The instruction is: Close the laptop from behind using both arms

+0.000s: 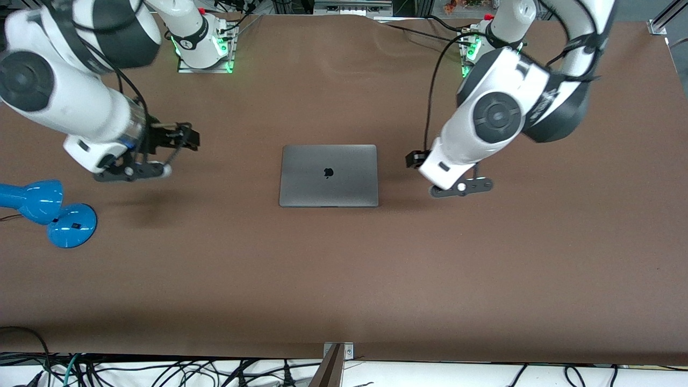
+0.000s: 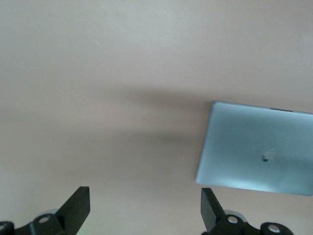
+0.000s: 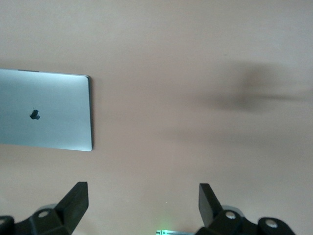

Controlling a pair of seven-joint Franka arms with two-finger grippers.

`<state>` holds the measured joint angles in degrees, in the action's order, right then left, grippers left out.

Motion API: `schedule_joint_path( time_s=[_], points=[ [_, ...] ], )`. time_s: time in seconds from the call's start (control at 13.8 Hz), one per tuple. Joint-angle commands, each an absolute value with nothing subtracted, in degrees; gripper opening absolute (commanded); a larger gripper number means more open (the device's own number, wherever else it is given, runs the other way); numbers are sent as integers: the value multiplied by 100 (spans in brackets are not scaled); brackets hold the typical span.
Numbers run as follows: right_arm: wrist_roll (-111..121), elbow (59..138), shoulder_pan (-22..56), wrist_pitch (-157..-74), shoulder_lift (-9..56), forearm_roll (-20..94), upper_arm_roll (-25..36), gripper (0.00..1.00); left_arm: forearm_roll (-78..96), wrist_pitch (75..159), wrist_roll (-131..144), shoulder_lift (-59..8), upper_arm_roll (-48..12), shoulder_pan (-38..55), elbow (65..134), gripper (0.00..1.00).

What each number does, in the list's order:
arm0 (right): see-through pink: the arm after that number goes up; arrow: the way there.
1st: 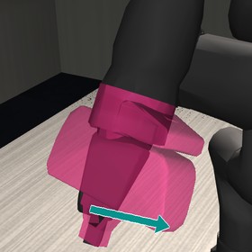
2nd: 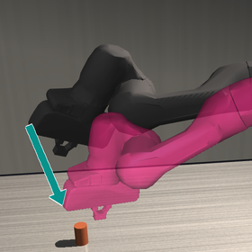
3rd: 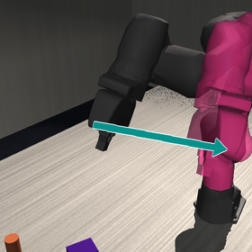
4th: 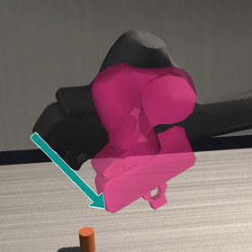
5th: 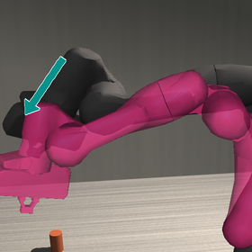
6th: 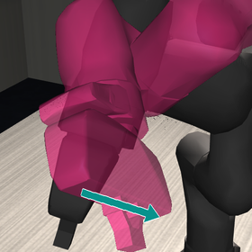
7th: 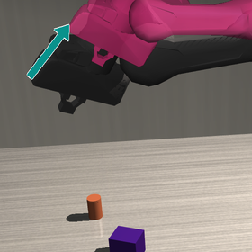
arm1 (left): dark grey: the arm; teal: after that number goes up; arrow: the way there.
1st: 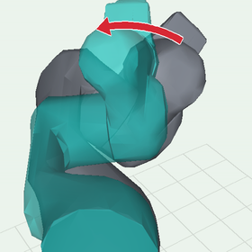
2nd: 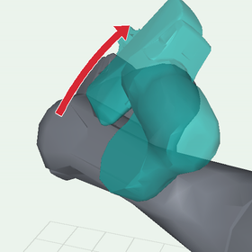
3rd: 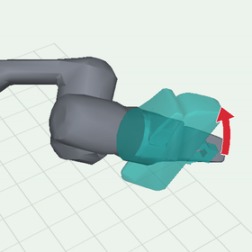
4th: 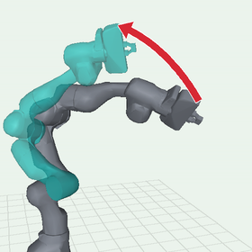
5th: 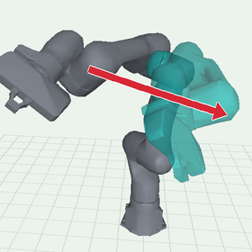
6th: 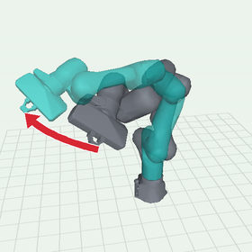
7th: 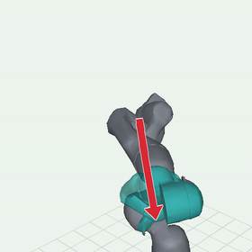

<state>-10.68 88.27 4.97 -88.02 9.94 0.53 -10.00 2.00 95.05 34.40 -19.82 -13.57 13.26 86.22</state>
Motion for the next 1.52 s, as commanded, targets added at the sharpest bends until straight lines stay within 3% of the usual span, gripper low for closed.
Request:
schedule_joint_path(
  time_s=[0.0, 0.51, 0.72, 0.94, 1.45],
  points=[
    [-984, 9035, 177, -8728, 467, -18, -959, 100, 9, 9484, 2657, -995, -1038, 1257, 9298, 100],
    [-361, 9053, -70, -8675, -17, -26, -422, 100, -220, 9088, 1715, -97, -545, 1074, 9404, 100],
    [-352, 9070, -281, -8718, -79, -26, -422, 100, -158, 9569, 1564, 516, -545, 1019, 10402, 100],
    [-273, 9114, -430, -8719, -114, -26, -413, 100, -141, 9396, 1565, 965, -527, 1081, 10766, 100],
    [-202, 9132, -519, -8754, -114, -140, -413, 100, -150, 9009, 959, 950, 237, 1723, 10240, 100]
  ],
)
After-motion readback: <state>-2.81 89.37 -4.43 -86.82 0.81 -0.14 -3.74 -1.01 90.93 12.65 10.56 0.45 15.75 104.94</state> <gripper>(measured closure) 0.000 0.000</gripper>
